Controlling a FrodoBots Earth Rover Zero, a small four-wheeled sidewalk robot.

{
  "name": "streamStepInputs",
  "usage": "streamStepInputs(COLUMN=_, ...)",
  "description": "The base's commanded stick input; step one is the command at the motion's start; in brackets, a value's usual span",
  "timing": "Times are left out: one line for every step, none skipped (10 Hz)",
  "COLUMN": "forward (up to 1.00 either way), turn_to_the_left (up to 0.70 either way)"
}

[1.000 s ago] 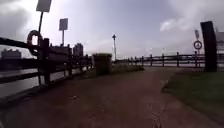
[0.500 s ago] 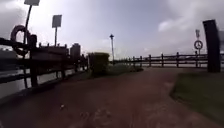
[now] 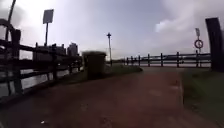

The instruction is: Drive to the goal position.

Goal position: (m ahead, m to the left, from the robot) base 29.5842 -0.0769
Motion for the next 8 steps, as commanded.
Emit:
streamStepInputs(forward=0.89, turn_to_the_left=-0.21)
streamStepInputs(forward=0.89, turn_to_the_left=-0.36)
streamStepInputs(forward=0.89, turn_to_the_left=-0.36)
streamStepInputs(forward=0.89, turn_to_the_left=-0.36)
streamStepInputs(forward=0.89, turn_to_the_left=-0.36)
streamStepInputs(forward=0.90, turn_to_the_left=-0.36)
streamStepInputs(forward=0.91, turn_to_the_left=-0.36)
streamStepInputs(forward=0.91, turn_to_the_left=-0.36)
